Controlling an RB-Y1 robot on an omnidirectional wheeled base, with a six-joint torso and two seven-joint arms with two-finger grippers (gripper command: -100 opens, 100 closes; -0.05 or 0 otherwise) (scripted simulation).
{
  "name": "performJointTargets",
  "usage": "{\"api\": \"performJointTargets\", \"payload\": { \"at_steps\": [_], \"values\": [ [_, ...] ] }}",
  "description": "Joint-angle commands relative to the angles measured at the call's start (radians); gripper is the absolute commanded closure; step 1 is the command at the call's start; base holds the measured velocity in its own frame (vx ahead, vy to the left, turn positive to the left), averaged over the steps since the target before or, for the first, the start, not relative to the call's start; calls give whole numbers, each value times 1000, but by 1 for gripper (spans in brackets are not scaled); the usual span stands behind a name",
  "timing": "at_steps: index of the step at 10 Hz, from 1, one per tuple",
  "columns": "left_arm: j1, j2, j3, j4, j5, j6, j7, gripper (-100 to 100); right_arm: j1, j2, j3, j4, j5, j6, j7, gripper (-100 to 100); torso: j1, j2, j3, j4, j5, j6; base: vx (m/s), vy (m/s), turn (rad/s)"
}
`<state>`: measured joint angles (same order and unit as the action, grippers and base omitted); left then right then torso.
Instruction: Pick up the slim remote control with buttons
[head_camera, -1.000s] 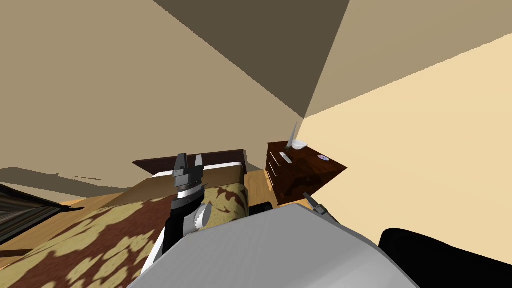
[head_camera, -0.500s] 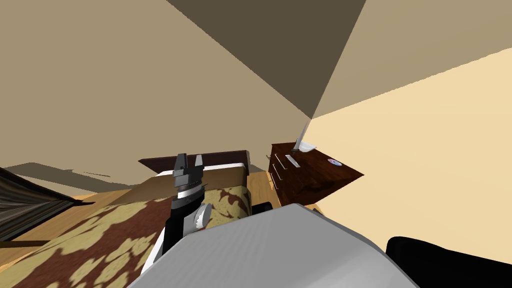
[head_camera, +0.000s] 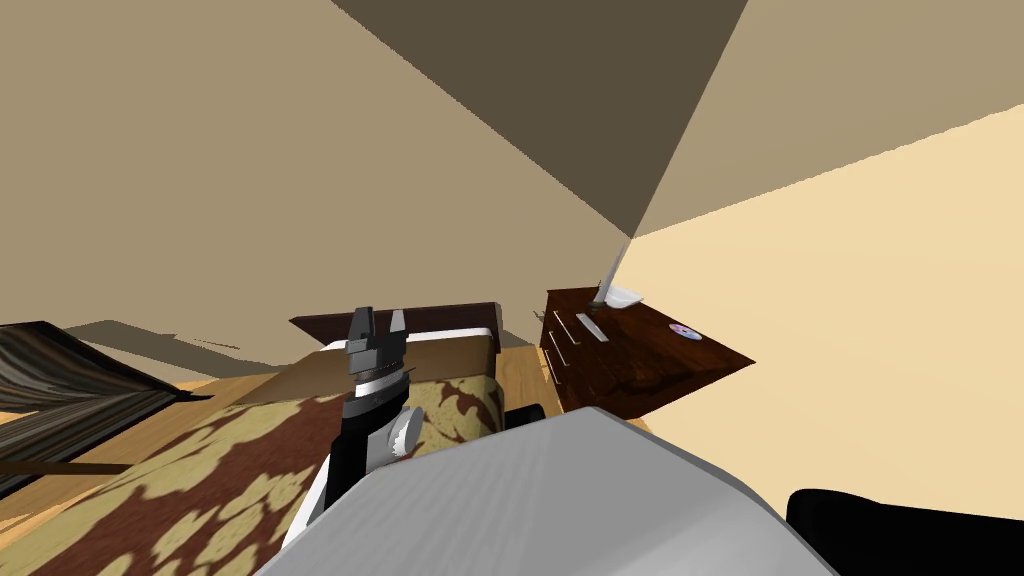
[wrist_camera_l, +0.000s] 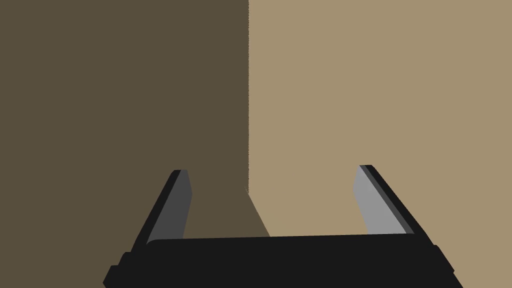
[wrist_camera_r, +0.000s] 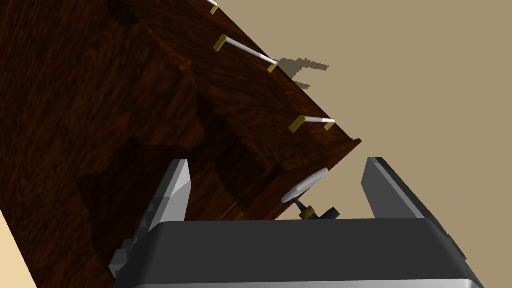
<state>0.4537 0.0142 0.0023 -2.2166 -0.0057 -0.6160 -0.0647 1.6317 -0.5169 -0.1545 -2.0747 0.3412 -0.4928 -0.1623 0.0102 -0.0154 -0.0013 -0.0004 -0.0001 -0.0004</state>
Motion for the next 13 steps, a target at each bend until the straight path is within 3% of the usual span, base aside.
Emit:
{"api": "performJointTargets", "payload": {
  "at_steps": [1,3,10,11,13],
  "values": [
    [0,0,0,0,0,0,0,0,50,-39,-15,6,25,23,-8,-100,0,0,0,0,0,0,91,-10,118],
    [0,0,0,0,0,0,0,0,70,-39,-15,6,25,23,-8,-100,0,-2,-1,-1,0,0,69,-7,15],
    [0,0,0,0,0,0,0,0,70,-39,-15,6,25,23,-8,-100,1,4,2,1,0,0,7,0,-5],
    [0,0,0,0,0,0,0,0,110,-47,-23,19,18,34,9,-100,1,4,2,1,0,0,12,-4,116],
    [0,0,0,0,0,0,0,0,147,-55,-31,33,11,44,26,-100,1,3,2,1,0,0,12,-4,121]
  ]
}}
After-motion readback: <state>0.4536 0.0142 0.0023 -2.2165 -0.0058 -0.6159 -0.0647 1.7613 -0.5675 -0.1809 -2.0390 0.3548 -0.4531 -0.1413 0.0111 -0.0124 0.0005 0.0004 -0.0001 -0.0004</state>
